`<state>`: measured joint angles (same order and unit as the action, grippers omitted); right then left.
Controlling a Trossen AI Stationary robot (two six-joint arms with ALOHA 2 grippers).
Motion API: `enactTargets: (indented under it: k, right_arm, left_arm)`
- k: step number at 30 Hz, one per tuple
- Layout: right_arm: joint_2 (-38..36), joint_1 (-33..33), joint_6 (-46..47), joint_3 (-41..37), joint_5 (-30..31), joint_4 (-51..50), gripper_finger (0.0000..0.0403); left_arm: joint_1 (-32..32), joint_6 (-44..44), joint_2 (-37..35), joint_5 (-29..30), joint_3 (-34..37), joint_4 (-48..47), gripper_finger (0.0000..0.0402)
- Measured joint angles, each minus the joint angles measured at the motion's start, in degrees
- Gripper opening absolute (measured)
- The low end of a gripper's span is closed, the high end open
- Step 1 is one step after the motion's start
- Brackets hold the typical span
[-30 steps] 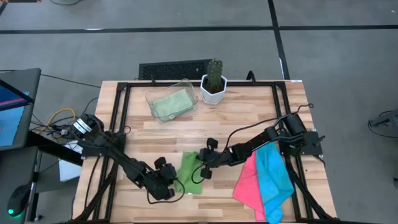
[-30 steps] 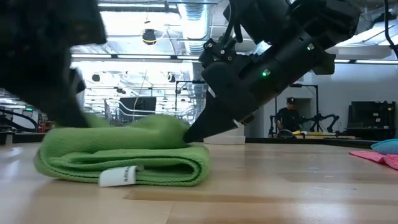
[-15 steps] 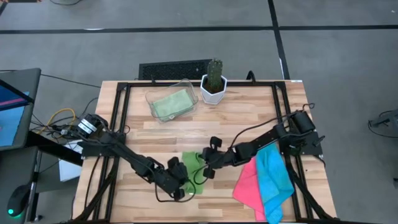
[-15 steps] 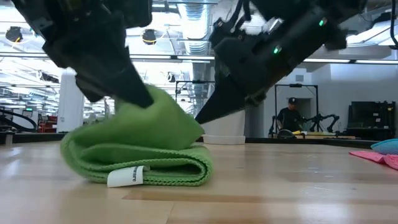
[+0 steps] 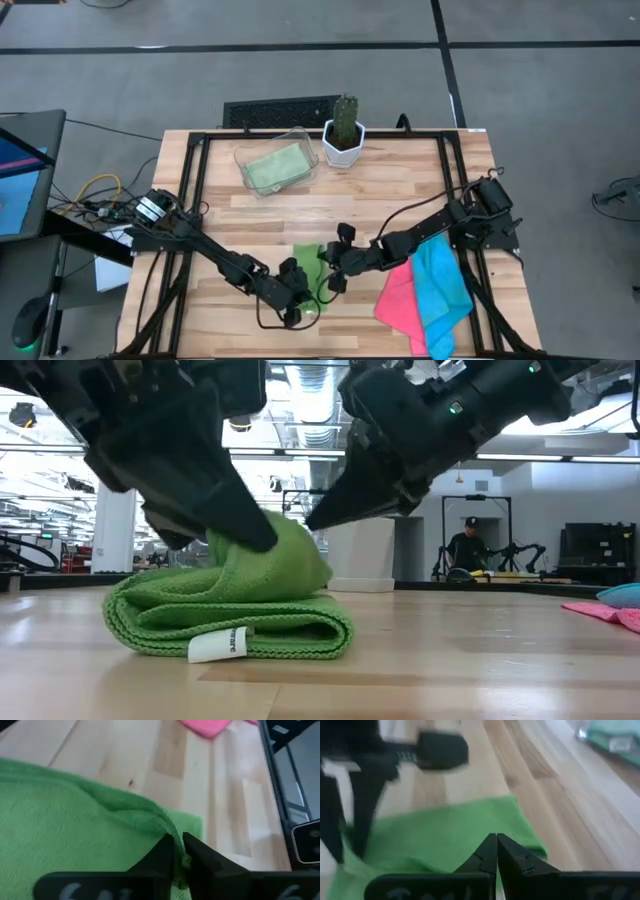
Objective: Fold microfiber towels
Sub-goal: Fold the green microfiber towel
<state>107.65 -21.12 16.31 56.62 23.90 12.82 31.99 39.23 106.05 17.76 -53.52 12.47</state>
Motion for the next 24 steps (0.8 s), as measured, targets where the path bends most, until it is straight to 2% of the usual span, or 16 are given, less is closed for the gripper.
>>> enactTargets:
  k: [5,14,18,20,22,24]
  right_arm:
    - [0.3,0.2,-2.9,0.0,0.1,4.8,0.0036]
    - [0.5,0.5,-2.8,0.0,-3.8,3.9,0.0036]
    - [0.5,-1.9,-2.8,0.0,-5.6,4.2,0.0035]
    - [0.5,-3.4,-2.5,0.0,-6.0,5.5,0.0035]
    - [0.5,-5.2,-2.5,0.0,-6.0,7.6,0.0035]
    - [0.7,-6.9,-2.9,0.0,-6.0,10.4,0.0035]
  left_arm:
    - [0.4,-2.9,-0.3,-0.7,0.0,4.4,0.0092]
    - [0.0,-3.0,-0.3,-1.1,0.0,5.2,0.0188]
    - [-0.3,-2.2,-2.1,-6.7,0.0,4.9,0.02]
    - [0.0,-2.1,-4.3,-7.4,0.0,2.9,0.0198]
    - [0.8,-2.1,-6.8,-5.3,0.0,-2.2,0.0191]
    - [1.8,-3.2,-9.2,-0.5,0.0,-7.9,0.0182]
